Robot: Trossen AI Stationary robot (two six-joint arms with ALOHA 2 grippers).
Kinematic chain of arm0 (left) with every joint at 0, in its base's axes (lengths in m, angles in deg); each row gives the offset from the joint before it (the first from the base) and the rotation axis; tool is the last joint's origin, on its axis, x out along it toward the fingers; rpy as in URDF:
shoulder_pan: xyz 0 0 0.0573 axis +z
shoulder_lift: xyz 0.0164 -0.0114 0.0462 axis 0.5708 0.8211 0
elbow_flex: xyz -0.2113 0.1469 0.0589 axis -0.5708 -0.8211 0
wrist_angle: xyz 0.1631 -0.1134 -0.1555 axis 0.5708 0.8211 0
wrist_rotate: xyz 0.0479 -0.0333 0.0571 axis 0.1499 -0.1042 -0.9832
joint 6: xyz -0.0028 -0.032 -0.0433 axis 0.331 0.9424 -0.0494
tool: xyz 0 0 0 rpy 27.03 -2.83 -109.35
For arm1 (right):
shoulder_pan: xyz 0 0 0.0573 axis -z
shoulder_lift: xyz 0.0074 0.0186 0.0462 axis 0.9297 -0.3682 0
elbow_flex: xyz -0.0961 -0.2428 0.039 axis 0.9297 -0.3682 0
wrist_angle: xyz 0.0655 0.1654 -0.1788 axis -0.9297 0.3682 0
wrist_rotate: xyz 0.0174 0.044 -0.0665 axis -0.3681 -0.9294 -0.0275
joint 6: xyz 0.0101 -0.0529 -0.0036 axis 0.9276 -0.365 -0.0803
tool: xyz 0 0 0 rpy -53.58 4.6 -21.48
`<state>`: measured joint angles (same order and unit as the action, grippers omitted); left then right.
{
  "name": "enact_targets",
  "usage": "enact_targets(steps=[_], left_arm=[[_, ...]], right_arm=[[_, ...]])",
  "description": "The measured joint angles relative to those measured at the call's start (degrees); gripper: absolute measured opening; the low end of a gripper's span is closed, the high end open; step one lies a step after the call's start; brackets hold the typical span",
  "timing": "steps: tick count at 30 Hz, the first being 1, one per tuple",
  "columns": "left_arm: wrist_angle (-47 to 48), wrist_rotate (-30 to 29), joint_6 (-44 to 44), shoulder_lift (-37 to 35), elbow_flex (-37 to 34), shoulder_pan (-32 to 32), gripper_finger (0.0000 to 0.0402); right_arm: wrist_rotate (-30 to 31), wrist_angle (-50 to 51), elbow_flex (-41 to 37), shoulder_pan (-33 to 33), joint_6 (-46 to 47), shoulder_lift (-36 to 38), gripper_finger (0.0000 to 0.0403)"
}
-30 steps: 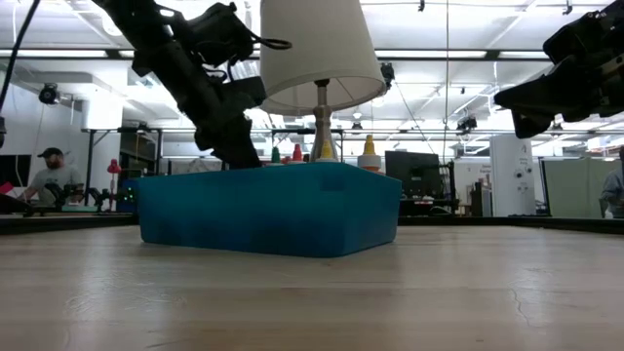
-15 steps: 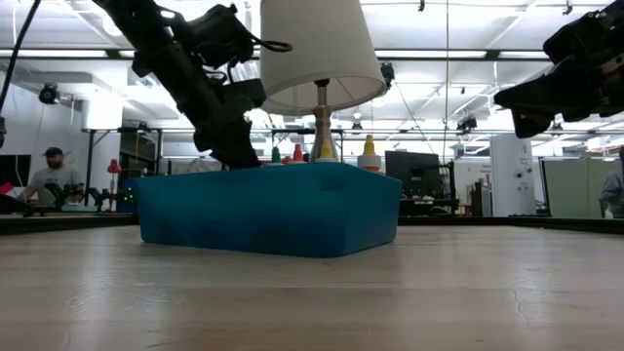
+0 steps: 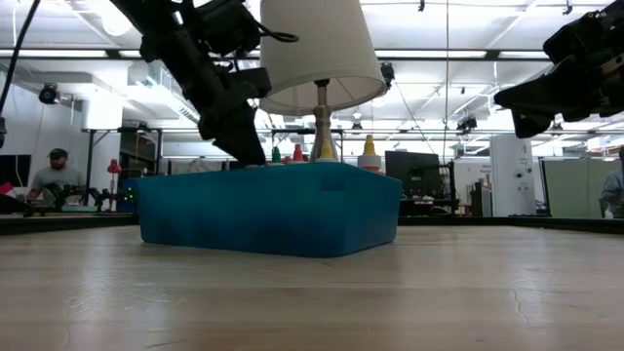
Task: Pick & Place food coloring
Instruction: Return to Home Position
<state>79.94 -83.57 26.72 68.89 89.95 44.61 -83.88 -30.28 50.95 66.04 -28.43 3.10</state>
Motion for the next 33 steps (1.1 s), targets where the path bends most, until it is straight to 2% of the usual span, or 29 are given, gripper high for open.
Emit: enact_targets(steps=[12, 22, 29, 33], left_arm=[[9.9, 0.5, 1.2, -4.7, 3.1, -0.6, 0.0200], [9.2, 3.0, -0.1, -12.5, 2.0, -3.3, 0.0200], [-1.7, 3.4, 4.4, -20.2, -5.1, -5.6, 0.0199], [-8.4, 4.0, 6.9, -24.9, -11.2, -6.5, 0.0175]], right_arm=[[0.0, 0.0, 0.0, 0.0, 0.0, -0.1, 0.0008], [0.0, 0.0, 0.0, 0.0, 0.0, 0.0, 0.0008], [0.0, 0.0, 0.0, 0.0, 0.0, 0.0, 0.0008], [0.0, 0.0, 0.0, 0.0, 0.0, 0.0, 0.0008]])
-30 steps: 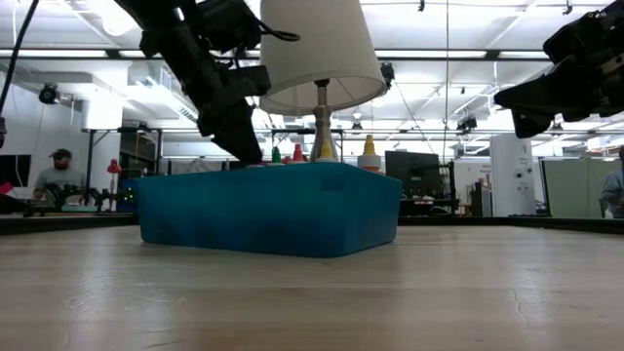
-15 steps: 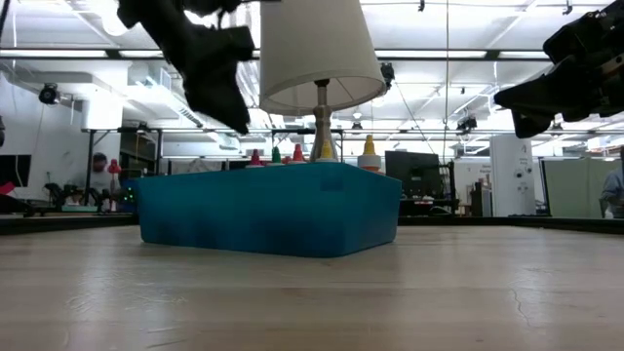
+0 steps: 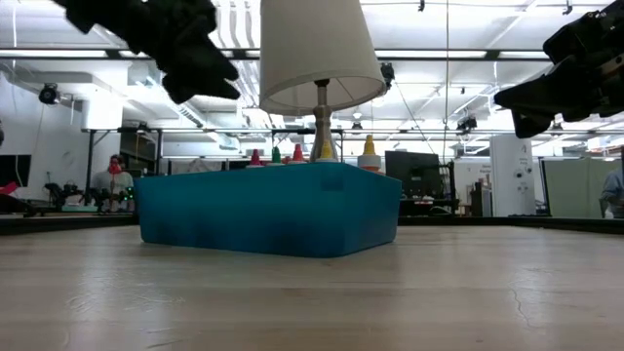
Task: Pick & Place food coloring
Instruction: Return to Home Position
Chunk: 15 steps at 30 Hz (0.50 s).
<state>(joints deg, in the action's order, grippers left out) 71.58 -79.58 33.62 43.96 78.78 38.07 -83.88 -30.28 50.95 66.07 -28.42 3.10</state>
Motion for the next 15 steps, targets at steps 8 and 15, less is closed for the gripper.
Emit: enact_targets(steps=[8, 15], left_arm=[[-4.2, 2.3, -2.2, -9.1, -7.7, -0.1, 0.0041], [-14.6, 8.8, -7.4, -16.2, -14.7, -0.1, 0.0002]], right_arm=[[0.0, 0.0, 0.0, 0.0, 0.0, -0.1, 0.0009], [0.0, 0.0, 0.0, 0.0, 0.0, 0.0, 0.0009]])
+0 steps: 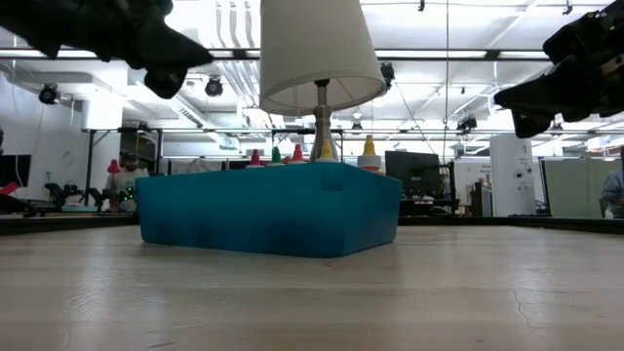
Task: Pick & Place food coloring
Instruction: Return to Home Position
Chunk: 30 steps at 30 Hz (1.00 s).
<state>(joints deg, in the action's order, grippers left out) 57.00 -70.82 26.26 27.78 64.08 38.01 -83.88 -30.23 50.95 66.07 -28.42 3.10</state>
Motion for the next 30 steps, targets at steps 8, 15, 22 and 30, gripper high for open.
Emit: enact_targets(steps=[8, 15, 22, 30], left_arm=[[-14.7, 1.5, -0.9, -5.3, -10.8, 0.0, 0.0000], [-17.1, 1.5, -0.6, -10.6, -15.0, 0.0, 0.0000], [-17.1, 0.2, -2.7, -17.3, -19.1, 0.0, 0.0000], [-16.8, -1.1, -2.7, -21.8, -23.4, 0.1, 0.0000]], right_arm=[[0.0, 0.0, 0.0, 0.0, 0.0, 0.0, 0.0008], [0.0, 0.0, 0.0, 0.0, 0.0, 0.0, 0.0008], [0.0, 0.0, 0.0, 0.0, 0.0, 0.0, 0.0009], [0.0, 0.0, 0.0, 0.0, 0.0, 0.0, 0.0008]])
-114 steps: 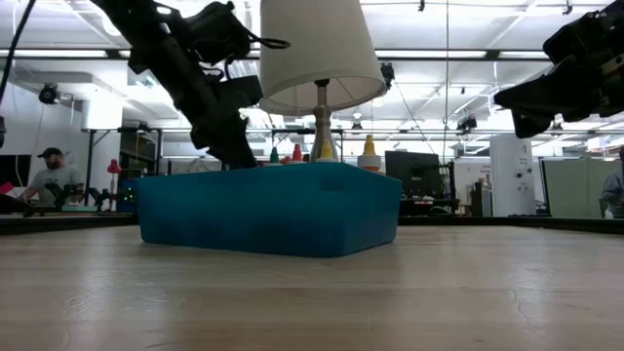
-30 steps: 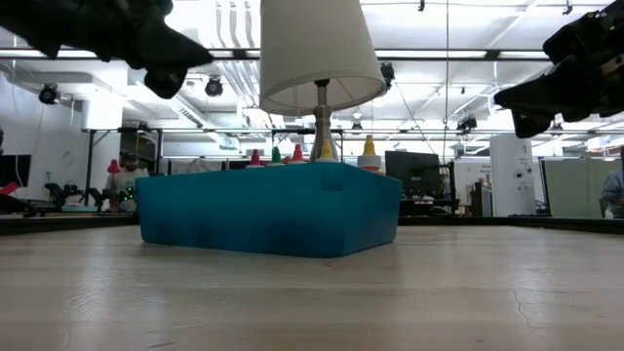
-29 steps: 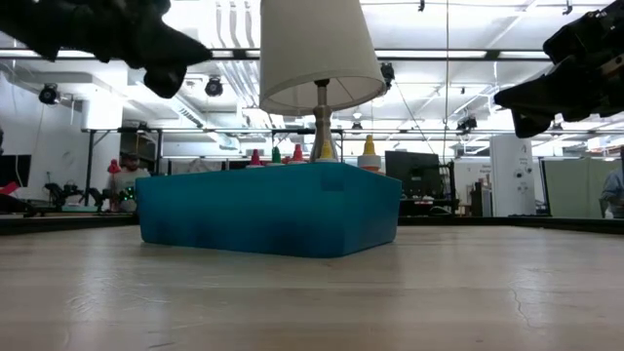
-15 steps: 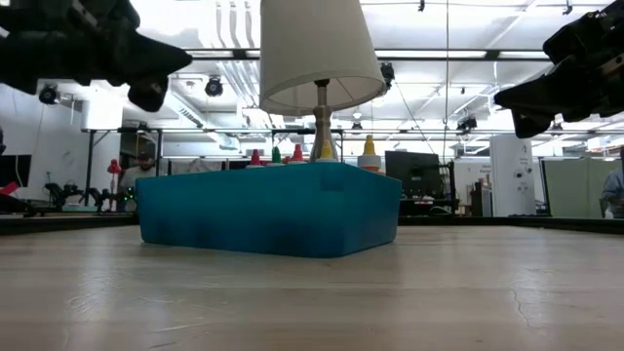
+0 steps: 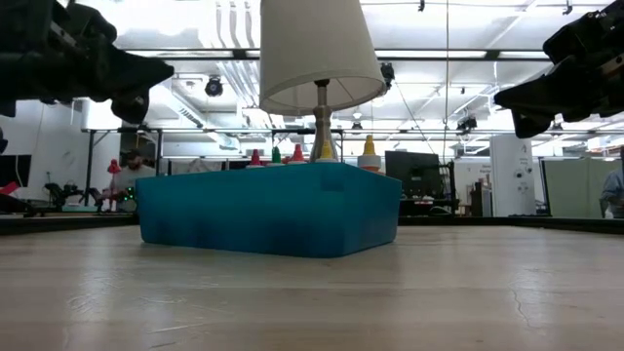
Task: Pick & Place food coloring
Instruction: Return to Home Position
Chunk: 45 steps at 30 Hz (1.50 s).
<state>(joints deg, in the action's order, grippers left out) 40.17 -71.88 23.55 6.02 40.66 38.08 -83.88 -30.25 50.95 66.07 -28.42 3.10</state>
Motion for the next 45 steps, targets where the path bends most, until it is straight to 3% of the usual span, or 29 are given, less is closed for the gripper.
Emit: enact_targets(steps=[11, 19, 31, 38, 45], left_arm=[[0.8, -1.0, 0.0, -1.2, -1.2, 0.0, 0.0000], [10.1, -1.0, 0.9, -1.2, -1.2, 0.0, 0.0000], [12.8, -0.9, 1.0, -1.8, -1.3, -0.5, 0.0000], [20.6, -0.9, 1.1, -5.3, -1.3, -0.9, 0.0000], [21.5, -1.0, 1.1, -7.6, -1.3, -1.7, 0.0000]], right_arm=[[0.0, 0.0, 0.0, 0.0, 0.0, 0.0, 0.0009], [0.0, 0.0, 0.0, 0.0, 0.0, 0.0, 0.0008], [0.0, 0.0, 0.0, 0.0, 0.0, 0.0, 0.0009], [0.0, 0.0, 0.0, 0.0, 0.0, 0.0, 0.0008], [0.0, 0.0, 0.0, 0.0, 0.0, 0.0, 0.0008]])
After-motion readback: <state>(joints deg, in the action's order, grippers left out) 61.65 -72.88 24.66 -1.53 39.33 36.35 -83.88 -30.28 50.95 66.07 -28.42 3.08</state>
